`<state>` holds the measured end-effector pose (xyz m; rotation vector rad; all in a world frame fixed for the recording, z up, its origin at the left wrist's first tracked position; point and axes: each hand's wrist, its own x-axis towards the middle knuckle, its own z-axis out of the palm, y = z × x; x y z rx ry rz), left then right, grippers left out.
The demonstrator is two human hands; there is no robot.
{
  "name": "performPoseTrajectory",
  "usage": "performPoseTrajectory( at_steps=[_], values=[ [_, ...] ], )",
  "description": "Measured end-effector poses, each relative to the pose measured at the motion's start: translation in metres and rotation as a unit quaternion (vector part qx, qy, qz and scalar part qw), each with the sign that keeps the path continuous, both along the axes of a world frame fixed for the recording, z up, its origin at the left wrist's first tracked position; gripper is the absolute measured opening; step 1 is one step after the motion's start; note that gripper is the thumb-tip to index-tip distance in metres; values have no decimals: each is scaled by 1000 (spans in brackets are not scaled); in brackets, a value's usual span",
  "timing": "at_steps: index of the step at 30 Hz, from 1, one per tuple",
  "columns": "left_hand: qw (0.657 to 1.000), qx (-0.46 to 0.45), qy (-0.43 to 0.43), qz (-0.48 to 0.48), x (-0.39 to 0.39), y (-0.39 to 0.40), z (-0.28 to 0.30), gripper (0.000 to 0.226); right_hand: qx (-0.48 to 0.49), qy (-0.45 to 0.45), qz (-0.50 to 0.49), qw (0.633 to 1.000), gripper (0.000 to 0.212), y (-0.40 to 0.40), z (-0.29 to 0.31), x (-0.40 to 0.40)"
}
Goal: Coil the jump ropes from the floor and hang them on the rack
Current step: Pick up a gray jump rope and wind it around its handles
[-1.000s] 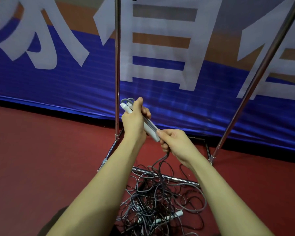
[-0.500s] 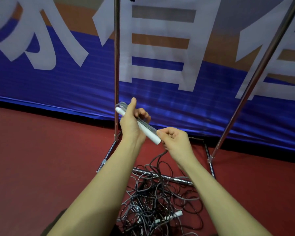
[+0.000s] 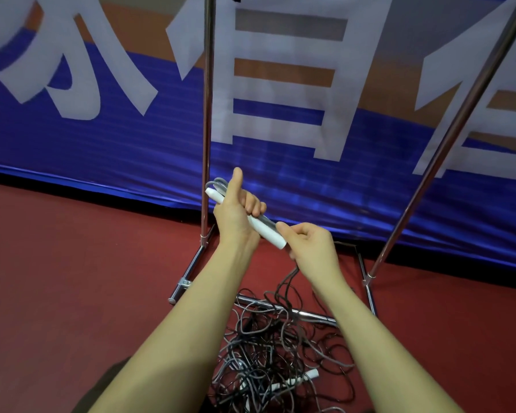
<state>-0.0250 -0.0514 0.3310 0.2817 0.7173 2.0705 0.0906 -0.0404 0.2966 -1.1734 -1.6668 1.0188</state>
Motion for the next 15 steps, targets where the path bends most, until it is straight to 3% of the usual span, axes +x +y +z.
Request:
performPoseTrajectory(
  at_steps=[6,12,15],
  values=[
    [999,2,34,12,3,2,3,63,-98,79,8,992,48,0,2,-4],
    [995,18,93,-14,18,1,5,64,-167,6,28,986,52,-1,11,-4],
    [996,25,83,-31,23,2,4,62,-168,29,17,985,57,-2,10,-6]
  ],
)
